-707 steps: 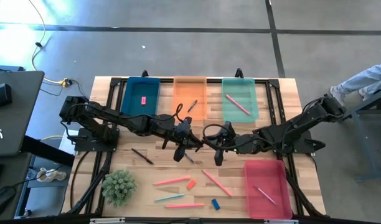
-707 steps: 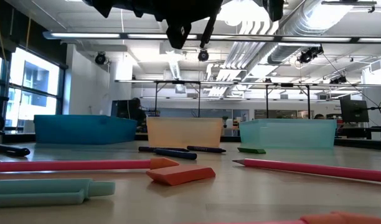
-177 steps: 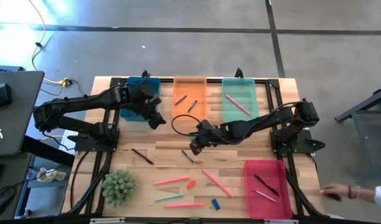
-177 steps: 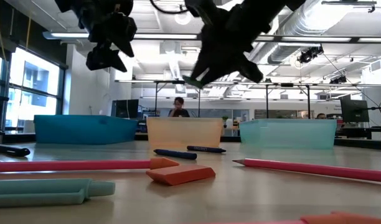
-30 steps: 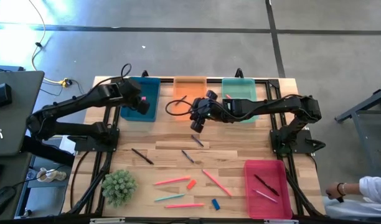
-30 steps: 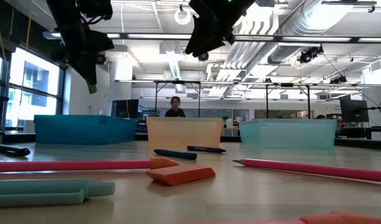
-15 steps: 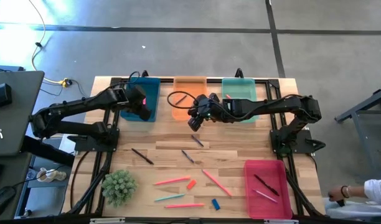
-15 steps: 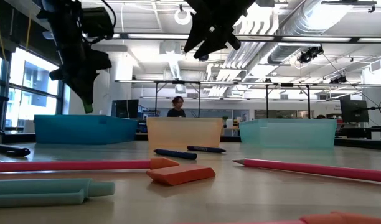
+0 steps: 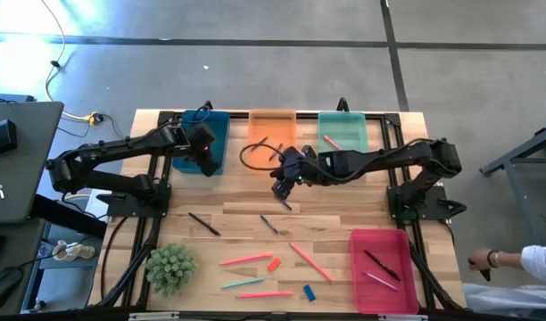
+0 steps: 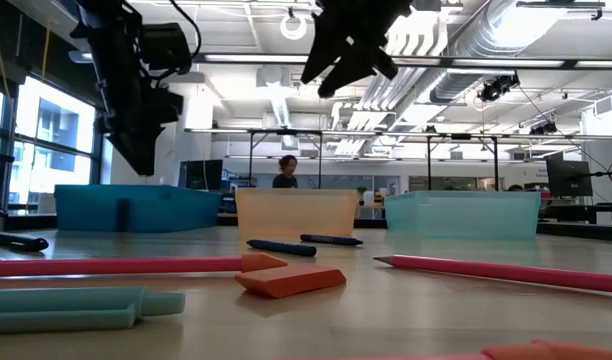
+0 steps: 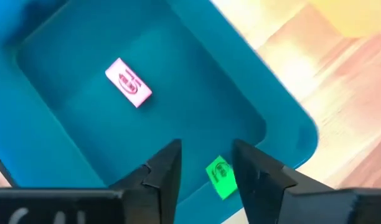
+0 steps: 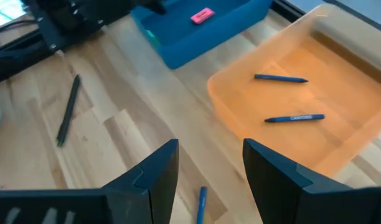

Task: Sort crayons/erasers/pens/pencils in bins
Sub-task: Put the top blue crayon into the orange bin

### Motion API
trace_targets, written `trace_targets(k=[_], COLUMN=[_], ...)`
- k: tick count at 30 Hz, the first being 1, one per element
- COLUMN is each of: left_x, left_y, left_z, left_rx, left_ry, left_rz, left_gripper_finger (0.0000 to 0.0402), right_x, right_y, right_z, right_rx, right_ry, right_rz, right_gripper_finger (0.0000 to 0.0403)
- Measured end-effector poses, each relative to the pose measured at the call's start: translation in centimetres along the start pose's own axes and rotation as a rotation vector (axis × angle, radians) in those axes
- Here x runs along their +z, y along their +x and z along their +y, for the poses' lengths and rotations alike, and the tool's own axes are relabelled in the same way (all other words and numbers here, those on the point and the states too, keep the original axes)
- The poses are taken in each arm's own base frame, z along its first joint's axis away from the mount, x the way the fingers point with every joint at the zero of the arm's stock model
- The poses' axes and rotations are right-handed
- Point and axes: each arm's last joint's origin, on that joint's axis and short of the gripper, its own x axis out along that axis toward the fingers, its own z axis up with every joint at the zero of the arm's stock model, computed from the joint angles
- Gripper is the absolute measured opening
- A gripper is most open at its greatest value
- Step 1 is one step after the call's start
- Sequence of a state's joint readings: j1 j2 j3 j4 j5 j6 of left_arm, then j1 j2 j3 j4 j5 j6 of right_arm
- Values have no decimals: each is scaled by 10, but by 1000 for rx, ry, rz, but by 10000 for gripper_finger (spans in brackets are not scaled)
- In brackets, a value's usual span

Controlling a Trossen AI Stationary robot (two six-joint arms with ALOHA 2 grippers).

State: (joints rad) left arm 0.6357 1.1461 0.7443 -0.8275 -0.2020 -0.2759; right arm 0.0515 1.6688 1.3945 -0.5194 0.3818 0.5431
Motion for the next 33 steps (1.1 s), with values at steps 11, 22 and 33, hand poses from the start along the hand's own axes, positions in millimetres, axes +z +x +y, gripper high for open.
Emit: trace_targets(k=[11, 22, 33], left_x=[29, 44, 10], left_y=[-45, -102, -99], left_z=[1, 5, -9], left_rx=[-31, -96, -211], left_ry=[72, 126, 71], left_rz=[-84, -156, -200], left_gripper_finger=[155, 148, 142], right_x=[-2, 30, 2], right_y=[-4, -31, 5], right_z=[7, 9, 14], right_rx=[23, -23, -12], right_ry=[-41, -135, 1], right_rz=[17, -18, 241], right_gripper_finger=[172, 172, 172])
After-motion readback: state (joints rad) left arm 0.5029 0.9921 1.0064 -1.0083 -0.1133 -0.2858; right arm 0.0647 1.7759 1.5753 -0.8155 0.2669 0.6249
